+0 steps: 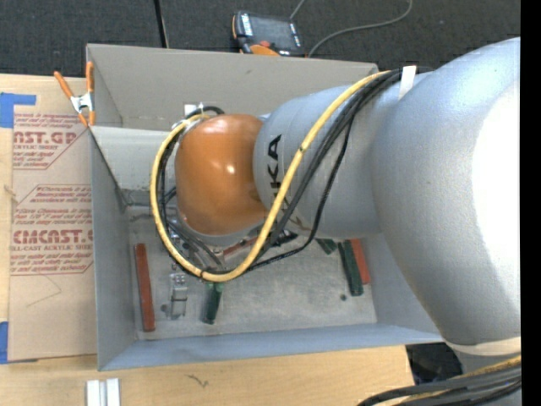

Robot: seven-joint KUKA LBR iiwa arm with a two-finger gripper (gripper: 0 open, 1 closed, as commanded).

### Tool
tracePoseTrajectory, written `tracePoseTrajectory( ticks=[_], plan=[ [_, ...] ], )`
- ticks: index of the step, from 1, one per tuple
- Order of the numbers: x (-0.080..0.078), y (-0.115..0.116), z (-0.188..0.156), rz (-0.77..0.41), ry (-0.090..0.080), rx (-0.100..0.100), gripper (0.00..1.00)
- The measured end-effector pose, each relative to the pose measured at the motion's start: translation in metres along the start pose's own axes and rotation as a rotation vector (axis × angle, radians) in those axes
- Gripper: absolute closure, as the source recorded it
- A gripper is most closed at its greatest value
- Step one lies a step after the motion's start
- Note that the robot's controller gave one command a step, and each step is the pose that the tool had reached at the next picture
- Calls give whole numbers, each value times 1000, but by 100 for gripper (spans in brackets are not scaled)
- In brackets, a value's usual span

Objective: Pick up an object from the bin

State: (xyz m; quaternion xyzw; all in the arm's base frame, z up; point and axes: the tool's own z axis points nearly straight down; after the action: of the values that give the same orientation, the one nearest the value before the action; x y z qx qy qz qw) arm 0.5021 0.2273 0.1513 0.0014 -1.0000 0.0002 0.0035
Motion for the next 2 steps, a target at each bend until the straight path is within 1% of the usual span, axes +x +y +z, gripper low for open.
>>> tracePoseTrajectory(
  ticks=[1, 2],
  plan=[
    [0, -63, 83, -215, -3, 2, 0],
    [-18, -152, 82, -493, -8, 3, 0]
  ],
)
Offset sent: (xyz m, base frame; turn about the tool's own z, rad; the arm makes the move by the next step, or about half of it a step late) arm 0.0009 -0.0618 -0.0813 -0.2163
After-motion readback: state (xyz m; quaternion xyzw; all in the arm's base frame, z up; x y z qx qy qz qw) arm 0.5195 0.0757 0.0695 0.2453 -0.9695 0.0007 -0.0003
